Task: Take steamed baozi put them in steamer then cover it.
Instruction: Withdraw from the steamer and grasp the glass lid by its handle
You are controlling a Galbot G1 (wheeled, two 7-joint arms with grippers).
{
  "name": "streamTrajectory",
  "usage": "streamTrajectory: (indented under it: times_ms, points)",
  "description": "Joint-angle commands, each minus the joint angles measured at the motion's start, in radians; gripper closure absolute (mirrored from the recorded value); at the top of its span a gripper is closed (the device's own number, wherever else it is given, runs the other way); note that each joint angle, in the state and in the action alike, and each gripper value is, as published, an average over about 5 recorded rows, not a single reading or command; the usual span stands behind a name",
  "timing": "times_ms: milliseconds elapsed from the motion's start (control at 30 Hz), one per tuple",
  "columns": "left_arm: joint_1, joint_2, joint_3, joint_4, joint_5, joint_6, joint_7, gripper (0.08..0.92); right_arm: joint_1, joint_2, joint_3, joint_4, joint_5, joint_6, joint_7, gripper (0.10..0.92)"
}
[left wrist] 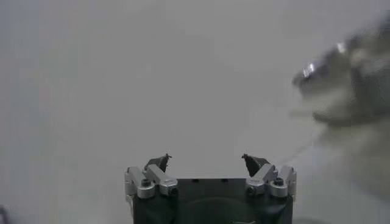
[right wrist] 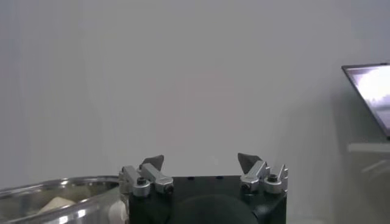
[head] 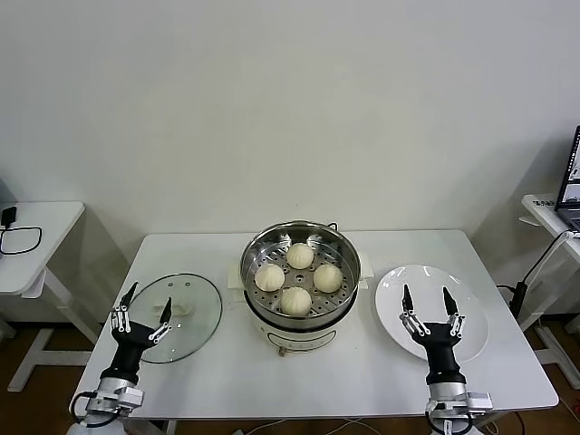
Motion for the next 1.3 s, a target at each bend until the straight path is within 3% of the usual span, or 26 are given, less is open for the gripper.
streamTrajectory:
  times_ms: [33, 1300]
  points:
    - [-0.024, 0.056, -0.049, 0.217, 0.691, -0.147, -0.227, 0.177, -0.01, 0.045, -0.004, -0.014, -0.019, 0.032, 0.015, 0.203]
    - [-0.327, 0.081, 0.052, 0.446, 0.803, -0.011, -0.208, 0.177, -0.002, 0.054, -0.002, -0.059, -0.053, 0.064, 0.012, 0.203]
